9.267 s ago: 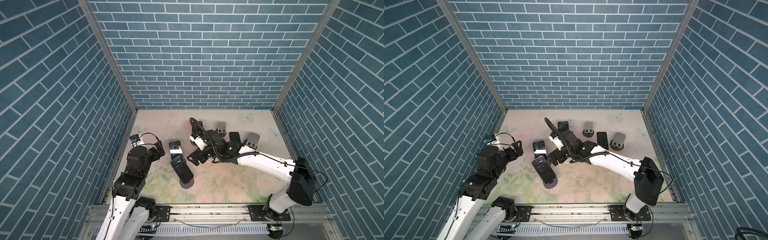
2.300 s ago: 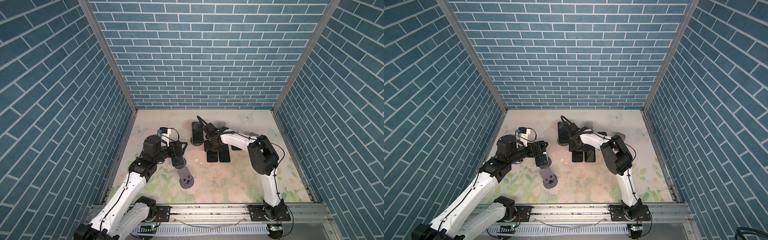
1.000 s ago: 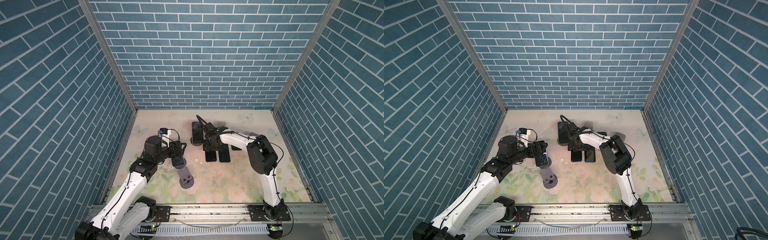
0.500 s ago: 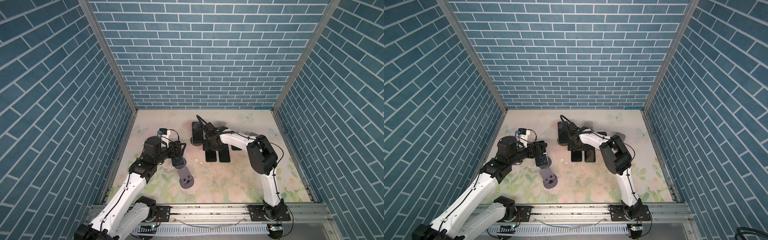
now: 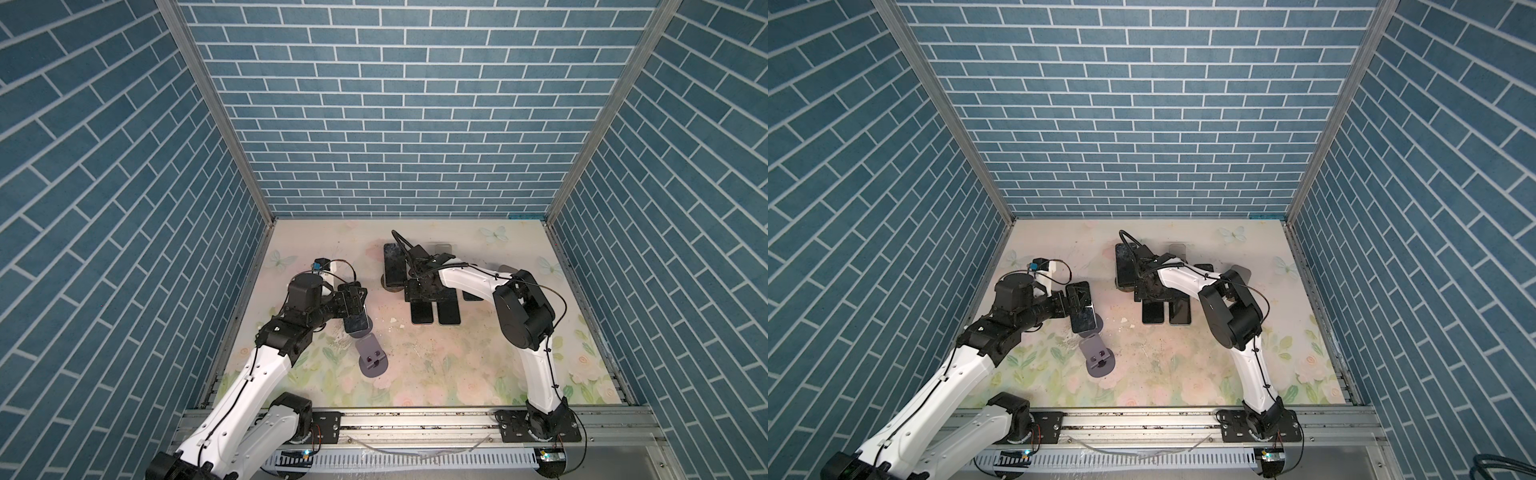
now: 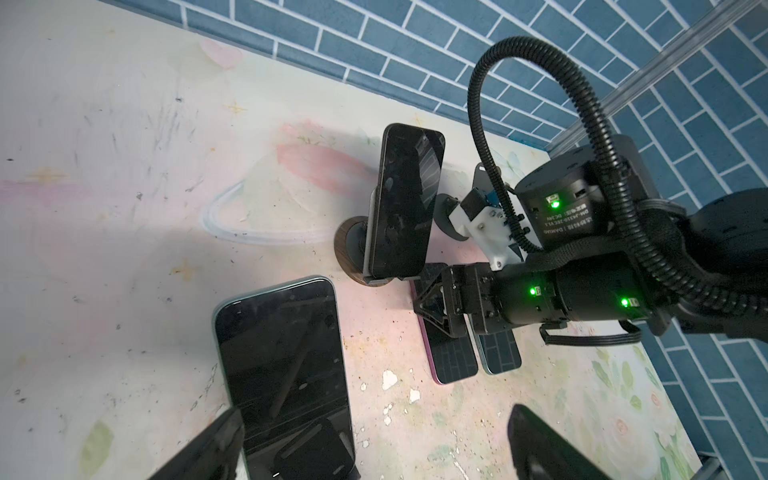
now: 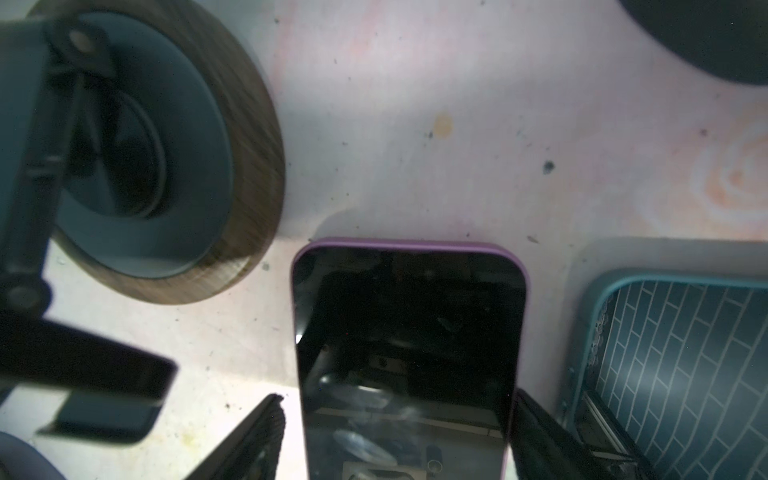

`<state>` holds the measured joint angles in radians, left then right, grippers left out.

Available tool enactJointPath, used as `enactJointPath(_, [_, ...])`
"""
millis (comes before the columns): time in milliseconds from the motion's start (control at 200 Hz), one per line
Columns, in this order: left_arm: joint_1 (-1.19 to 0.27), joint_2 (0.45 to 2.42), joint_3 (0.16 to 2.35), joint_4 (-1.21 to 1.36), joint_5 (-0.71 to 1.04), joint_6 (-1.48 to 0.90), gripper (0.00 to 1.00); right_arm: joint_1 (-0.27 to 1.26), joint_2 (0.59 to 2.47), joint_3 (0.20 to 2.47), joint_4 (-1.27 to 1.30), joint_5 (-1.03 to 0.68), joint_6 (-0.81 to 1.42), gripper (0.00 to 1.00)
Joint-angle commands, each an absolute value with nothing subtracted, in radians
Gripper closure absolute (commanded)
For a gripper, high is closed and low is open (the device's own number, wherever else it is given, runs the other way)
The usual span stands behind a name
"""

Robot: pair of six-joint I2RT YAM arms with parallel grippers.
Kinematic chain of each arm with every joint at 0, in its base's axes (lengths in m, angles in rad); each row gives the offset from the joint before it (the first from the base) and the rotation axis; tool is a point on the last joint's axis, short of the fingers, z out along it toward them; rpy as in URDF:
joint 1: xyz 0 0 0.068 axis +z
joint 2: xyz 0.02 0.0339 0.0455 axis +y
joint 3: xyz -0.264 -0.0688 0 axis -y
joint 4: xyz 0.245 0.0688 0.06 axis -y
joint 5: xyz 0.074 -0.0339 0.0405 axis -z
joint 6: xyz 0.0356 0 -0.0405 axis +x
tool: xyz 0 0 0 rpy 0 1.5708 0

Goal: Remove the phone from the phone stand

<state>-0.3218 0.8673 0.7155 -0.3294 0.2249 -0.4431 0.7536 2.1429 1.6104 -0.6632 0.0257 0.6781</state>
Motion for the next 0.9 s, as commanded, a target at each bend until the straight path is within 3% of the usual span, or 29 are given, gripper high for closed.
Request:
enactJointPath(0, [-0.354, 0.836, 0.762, -0.396, 0.132, -0.480, 0.00, 0.752, 2.141, 1.615, -0.695, 0.031, 0.659, 0.15])
enactJointPath(590, [-0.665, 0.917, 0.880, -0.700, -0.331, -0.702, 0.00, 0.736, 1.937, 1.509, -0.545, 0.071, 0.539, 0.14])
enactJointPath(895, [-0.863, 1.034, 0.922, -0.777, -0.469, -0.864, 0.00, 0.721, 1.815, 1.409, -0.514, 0.255, 0.497, 0.14])
